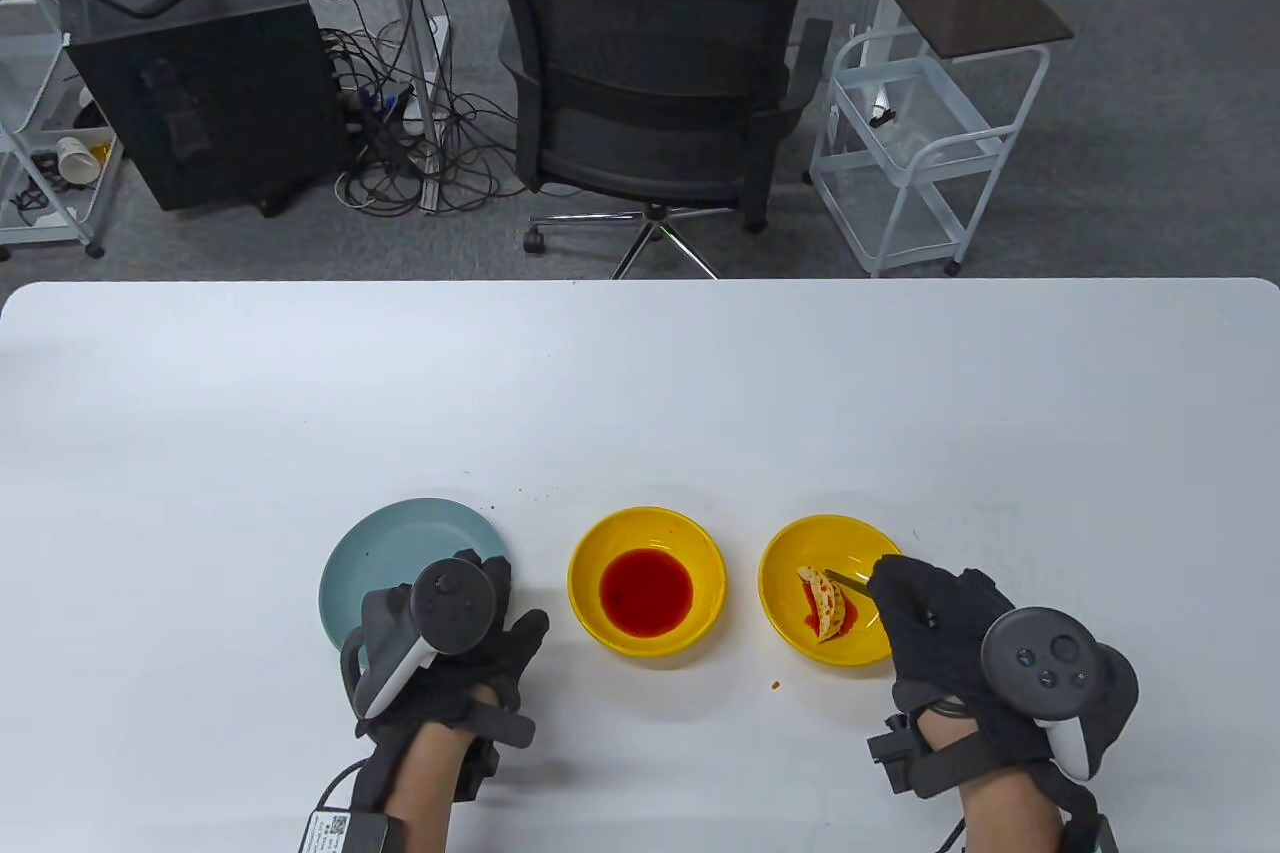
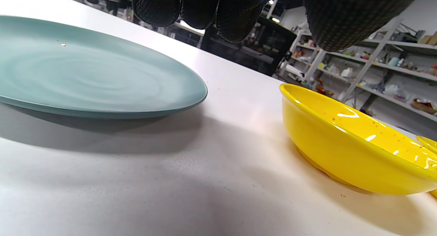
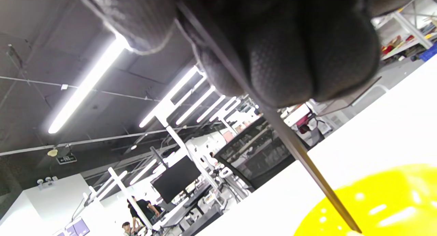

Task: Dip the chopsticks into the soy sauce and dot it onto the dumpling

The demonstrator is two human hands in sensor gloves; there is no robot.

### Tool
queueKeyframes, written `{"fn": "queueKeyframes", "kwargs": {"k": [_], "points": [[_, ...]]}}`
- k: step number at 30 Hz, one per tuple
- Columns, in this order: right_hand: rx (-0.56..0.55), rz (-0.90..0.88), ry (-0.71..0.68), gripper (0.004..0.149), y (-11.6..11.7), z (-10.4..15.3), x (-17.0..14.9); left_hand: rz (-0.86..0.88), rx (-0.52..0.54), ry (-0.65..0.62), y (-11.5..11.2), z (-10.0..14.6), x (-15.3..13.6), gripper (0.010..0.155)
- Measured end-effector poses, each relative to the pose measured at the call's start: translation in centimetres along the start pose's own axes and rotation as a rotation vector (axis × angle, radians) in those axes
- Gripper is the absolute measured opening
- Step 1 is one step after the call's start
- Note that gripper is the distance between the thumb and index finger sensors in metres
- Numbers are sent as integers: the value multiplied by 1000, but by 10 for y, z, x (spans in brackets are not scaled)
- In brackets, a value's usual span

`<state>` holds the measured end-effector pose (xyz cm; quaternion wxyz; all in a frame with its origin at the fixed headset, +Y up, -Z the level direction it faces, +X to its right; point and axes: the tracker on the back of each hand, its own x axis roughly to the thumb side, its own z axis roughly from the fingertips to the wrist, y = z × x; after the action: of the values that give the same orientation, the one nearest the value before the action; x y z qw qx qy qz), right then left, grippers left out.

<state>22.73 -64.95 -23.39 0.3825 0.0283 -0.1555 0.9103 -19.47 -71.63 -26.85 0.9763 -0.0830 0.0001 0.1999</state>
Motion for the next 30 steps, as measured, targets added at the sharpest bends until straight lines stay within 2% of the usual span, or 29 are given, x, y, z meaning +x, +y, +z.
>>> {"fn": "queueKeyframes", "kwargs": {"k": [16,24,30], "points": [[-45,-32,23,58,-12,1,-3,13,-15,1,0,0,0,78],[-39,-45,-33,58,-5,2,1,16,-18,2,-1,0,-1,77],[1,-11,-13,58,-1,1,1,22,-35,7,-2,0,-1,77]]}}
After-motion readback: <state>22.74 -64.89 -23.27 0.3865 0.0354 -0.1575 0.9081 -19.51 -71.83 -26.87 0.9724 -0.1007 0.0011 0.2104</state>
